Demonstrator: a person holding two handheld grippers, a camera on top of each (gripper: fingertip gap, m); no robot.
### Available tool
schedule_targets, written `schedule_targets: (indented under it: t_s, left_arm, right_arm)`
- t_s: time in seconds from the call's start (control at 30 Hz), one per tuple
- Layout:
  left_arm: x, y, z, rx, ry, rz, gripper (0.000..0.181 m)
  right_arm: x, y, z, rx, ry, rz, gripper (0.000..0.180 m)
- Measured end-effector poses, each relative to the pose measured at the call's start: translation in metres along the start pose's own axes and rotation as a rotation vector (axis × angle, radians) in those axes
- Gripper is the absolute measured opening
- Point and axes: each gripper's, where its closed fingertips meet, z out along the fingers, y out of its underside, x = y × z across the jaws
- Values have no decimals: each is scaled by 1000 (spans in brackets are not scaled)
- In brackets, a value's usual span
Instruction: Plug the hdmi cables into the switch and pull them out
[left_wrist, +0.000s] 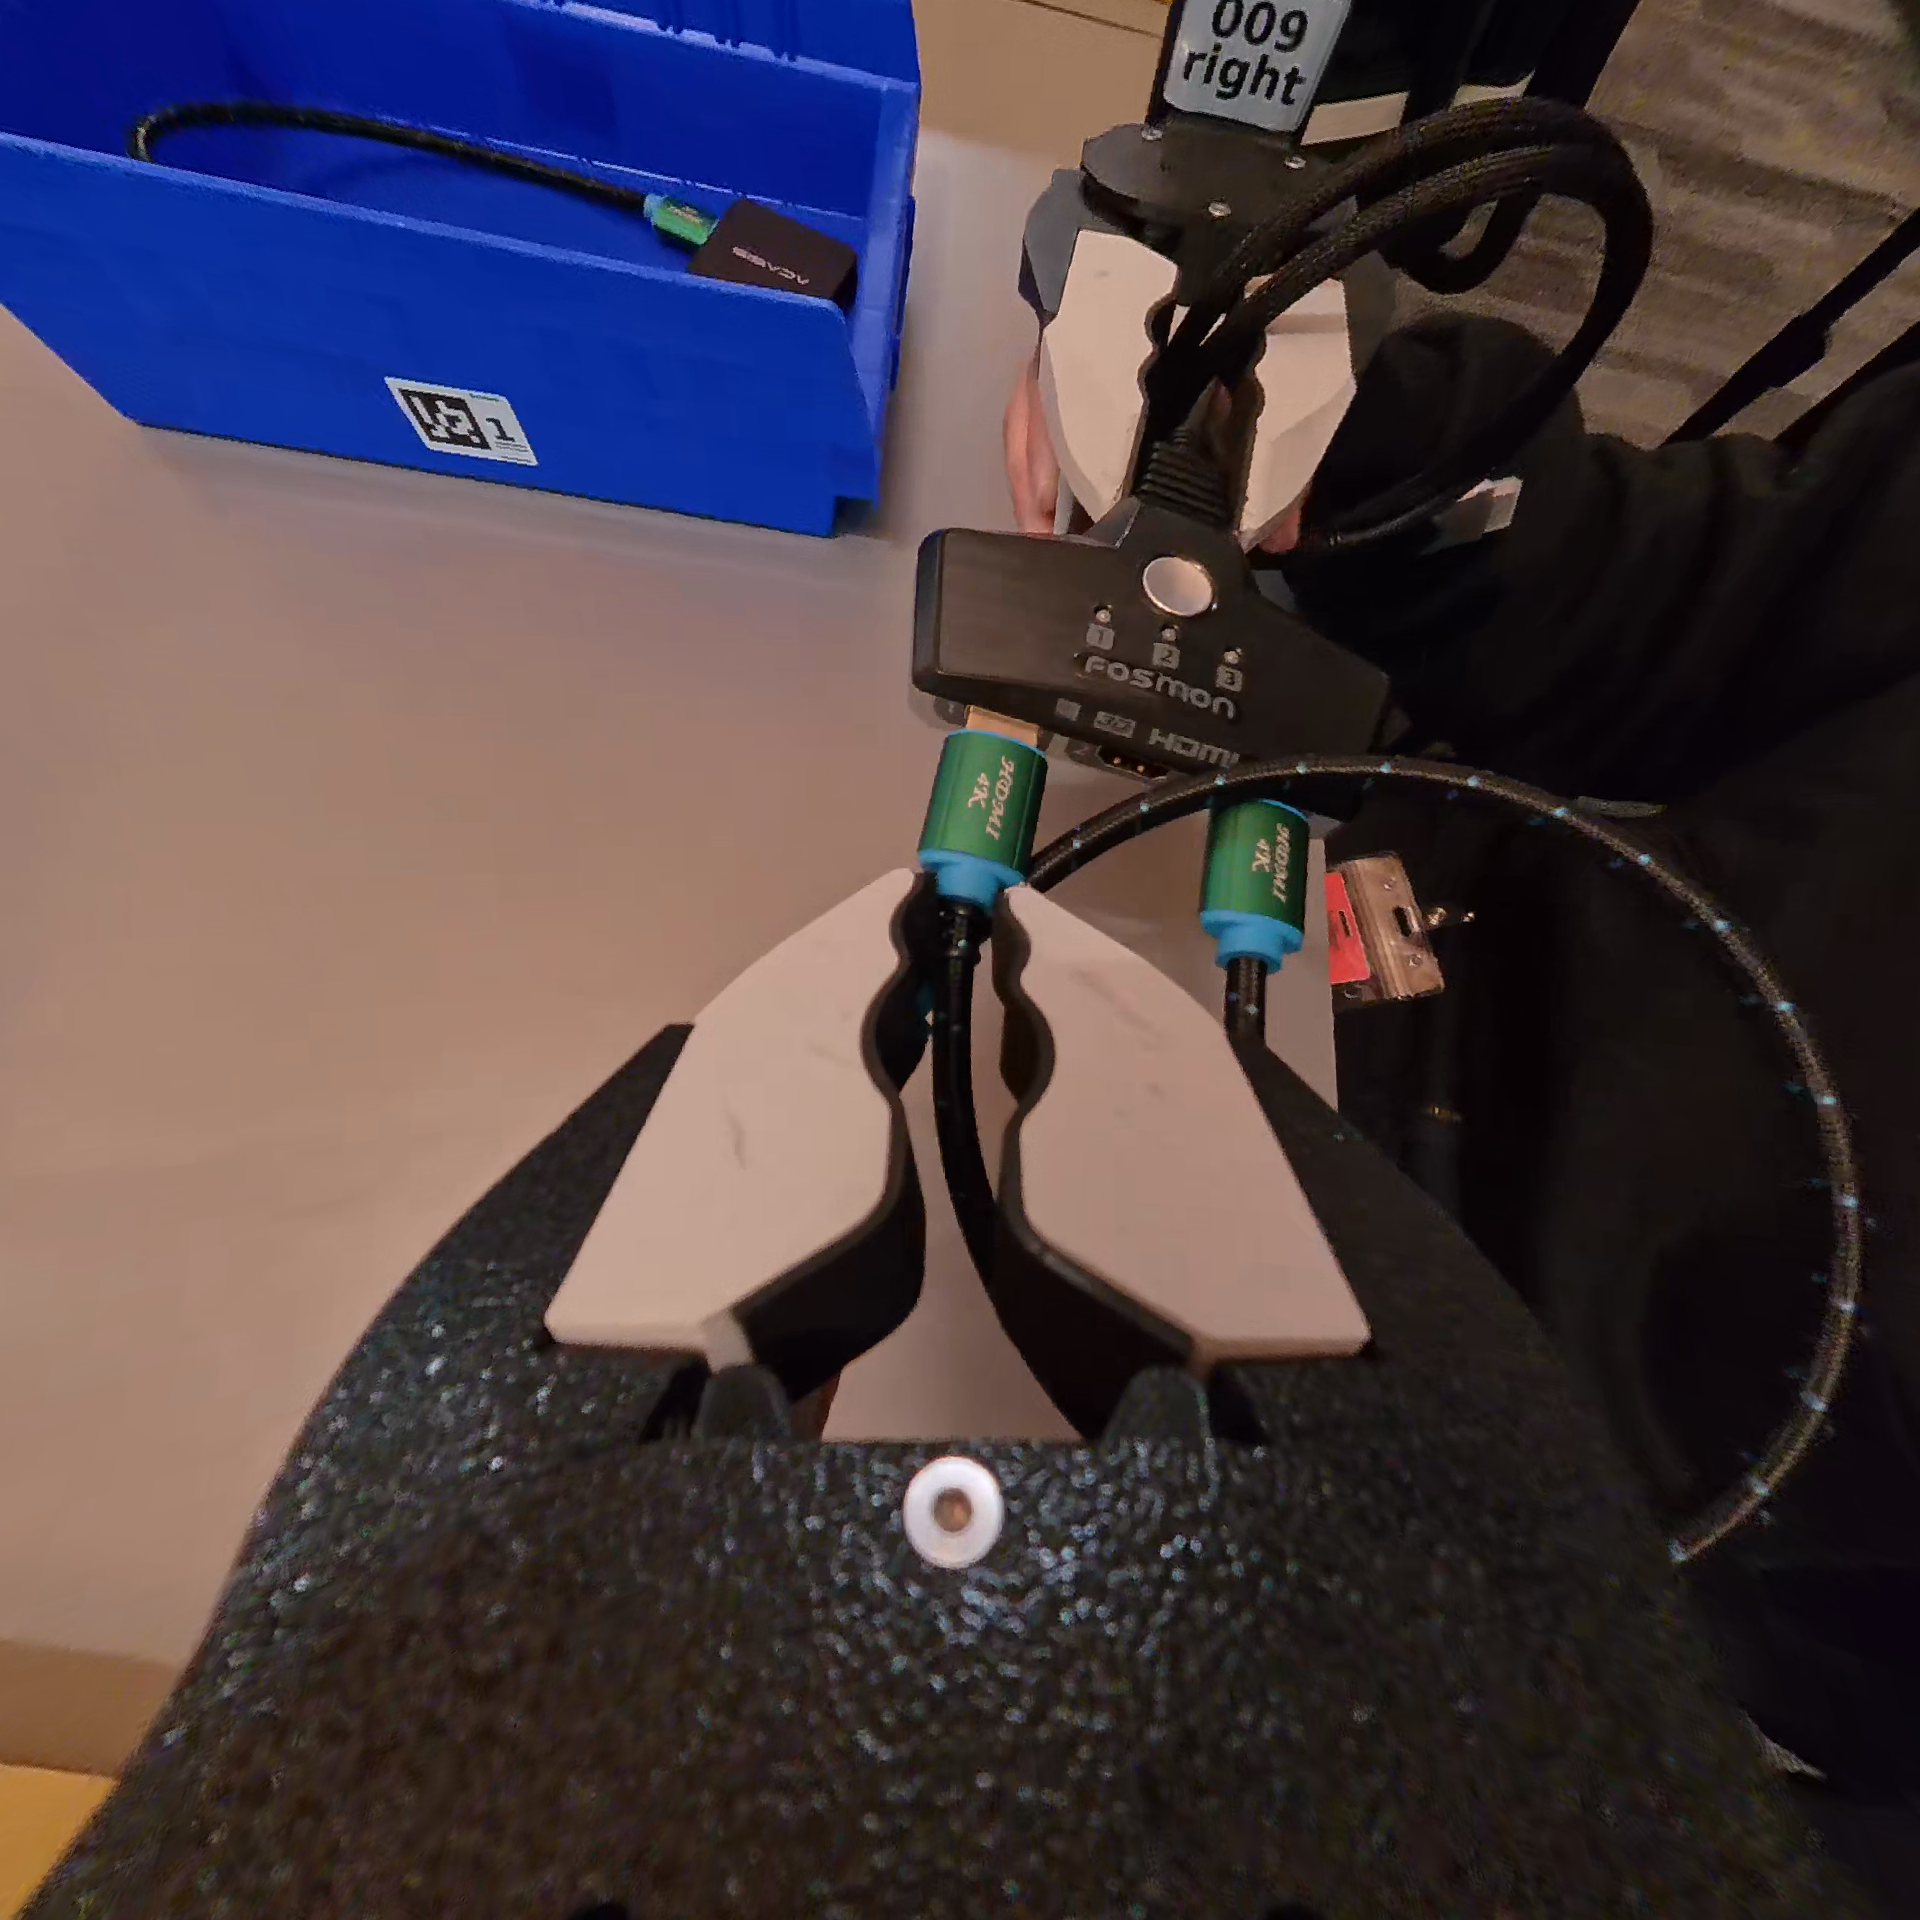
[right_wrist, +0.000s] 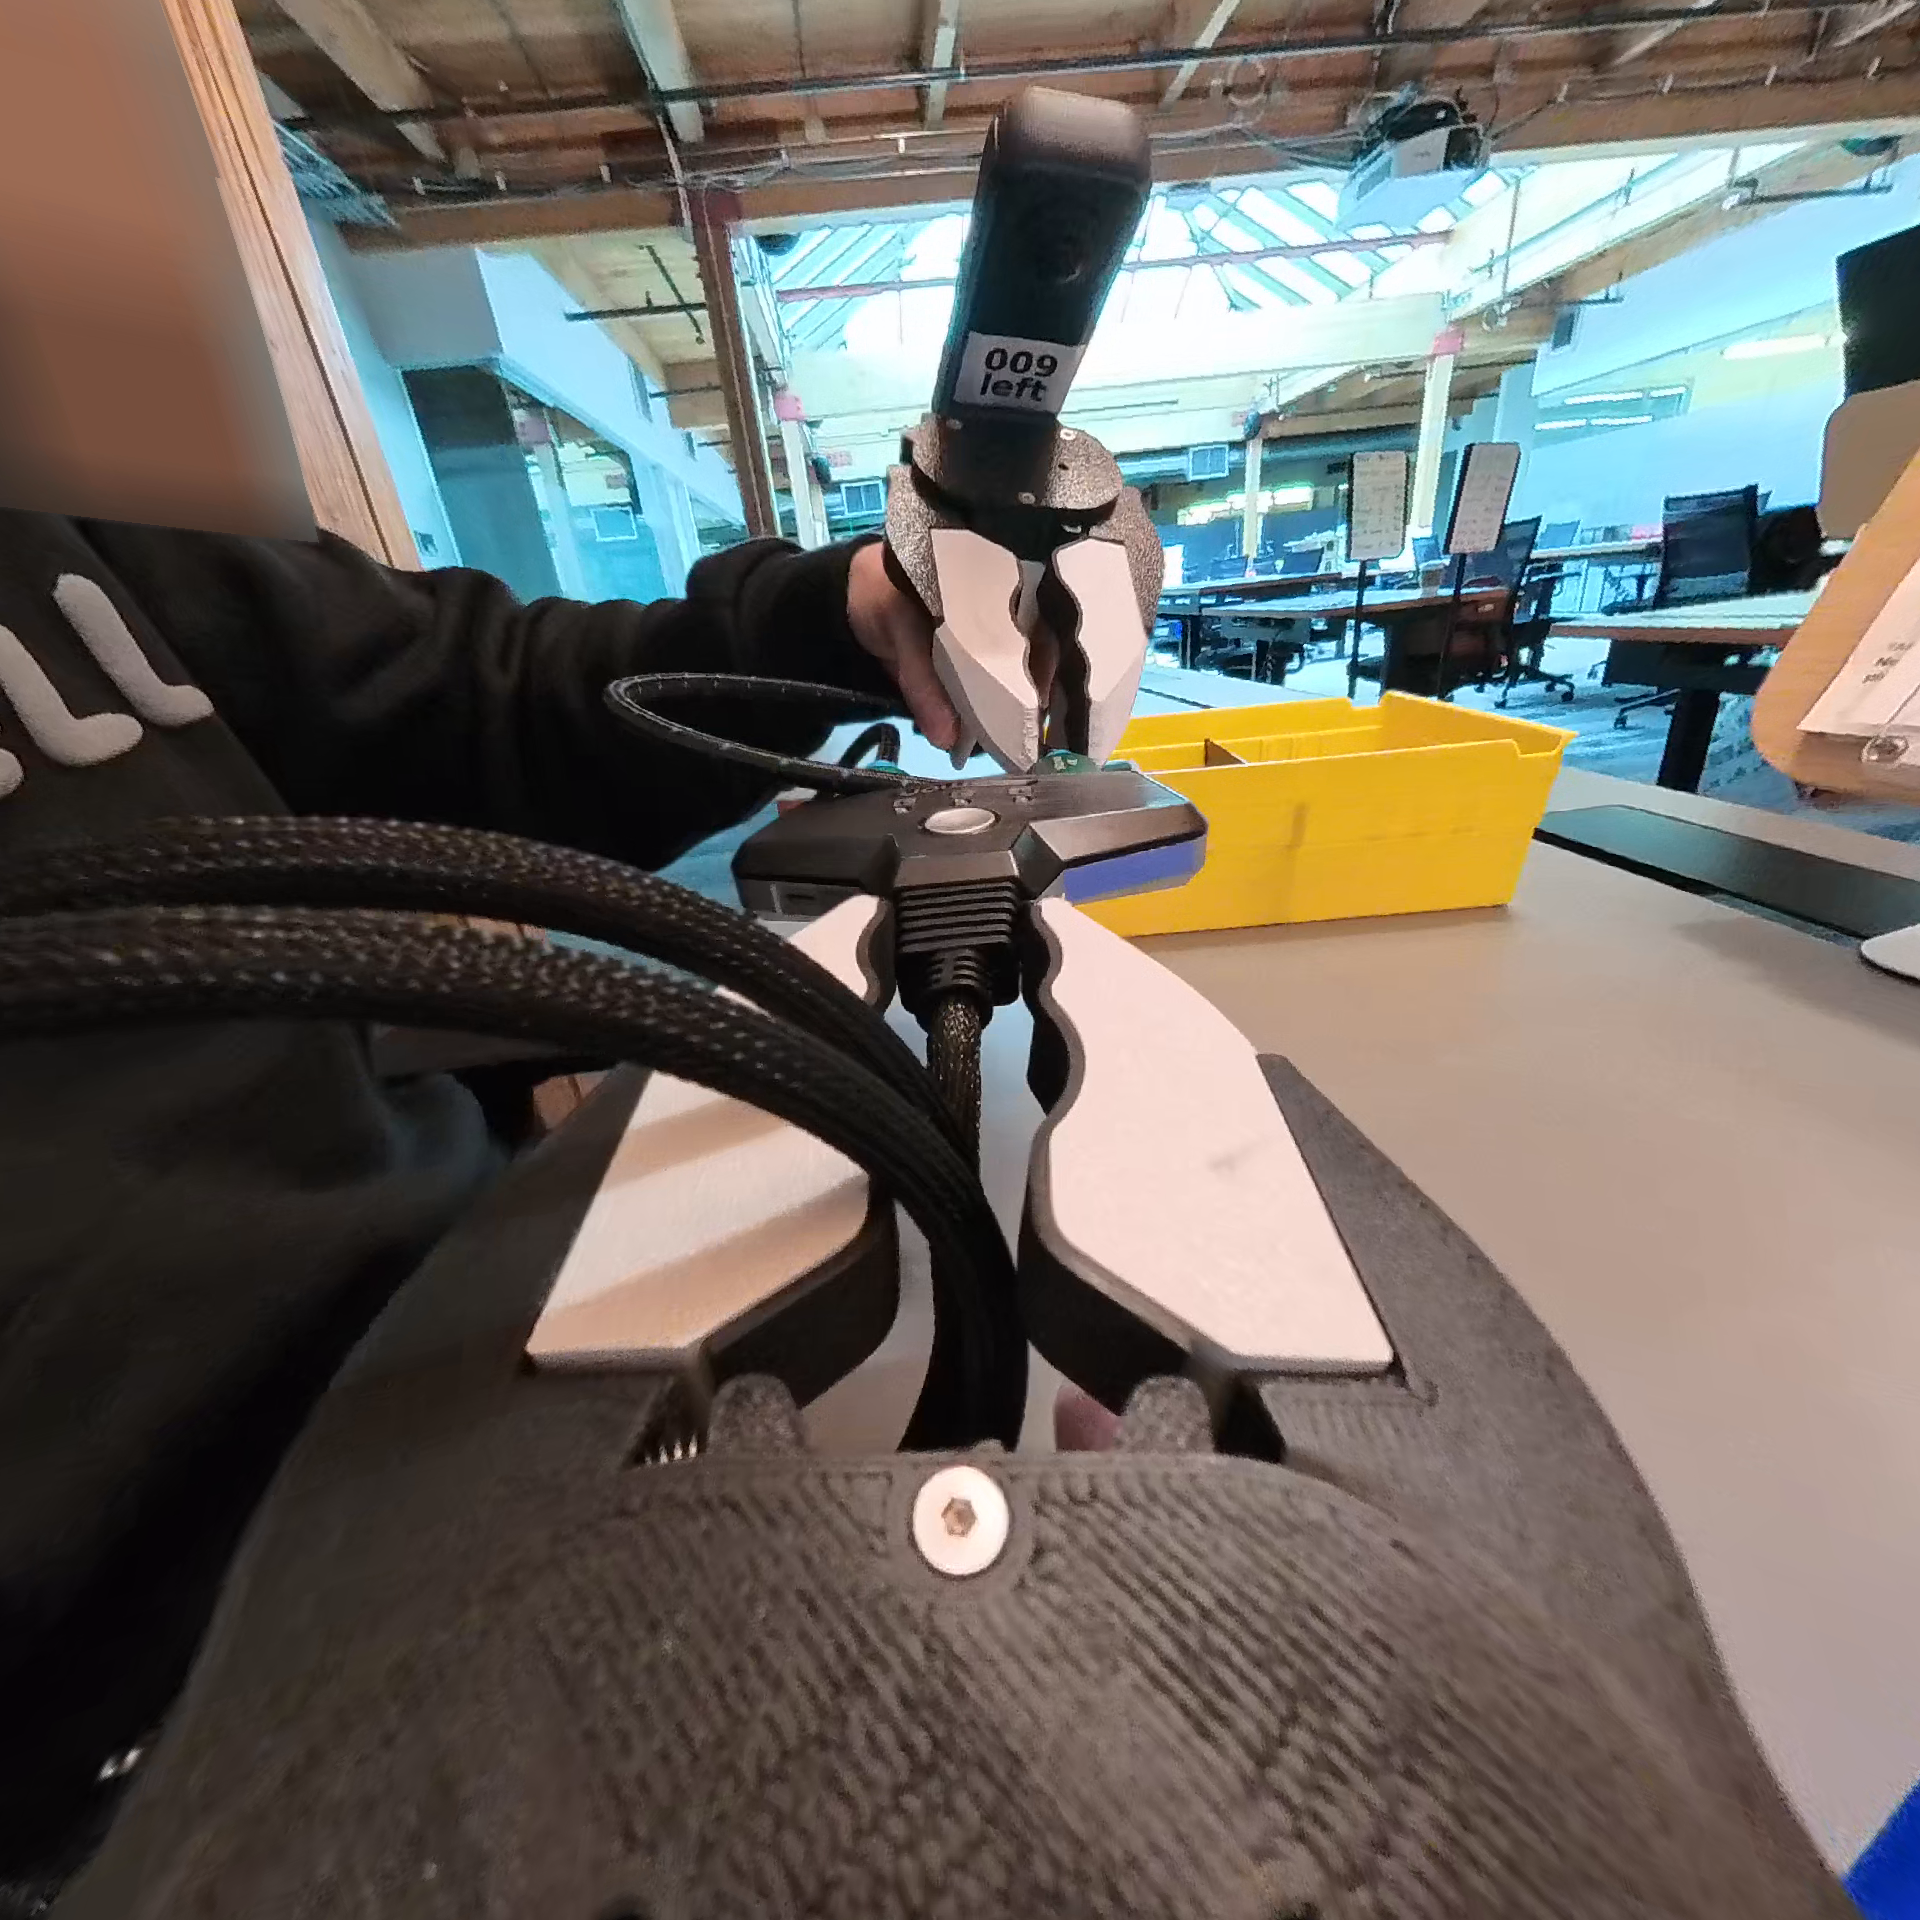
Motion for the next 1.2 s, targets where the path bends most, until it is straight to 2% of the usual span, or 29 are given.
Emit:
schedule_targets:
  t_s: [0.13,0.37,0.57,0.8,0.9,1.0,1.1,1.2]
  left_arm:
    - [1,4,-1,8,4,-2,10]
    - [8,-1,-4,-1,-68,177,10]
    - [10,-8,-7,71,-94,258,10]
    - [7,-10,-10,142,-29,94,10]
    - [8,-8,-10,136,-19,124,10]
    - [9,-21,-14,241,-11,153,10]
    - [11,-23,-10,218,-61,237,10]
    - [19,-30,-11,267,-69,292,11]
  right_arm:
    - [-2,1,3,-31,5,-47,23]
    - [-7,-4,1,26,-37,-30,24]
    - [-10,-8,1,33,-32,-50,24]
    - [-7,-10,4,63,-15,-59,24]
    - [-9,-11,5,77,-23,-67,24]
    - [-8,-22,2,174,-28,-81,24]
    - [-9,-19,-3,125,-11,-155,24]
    - [-14,-23,-8,128,-27,-184,24]
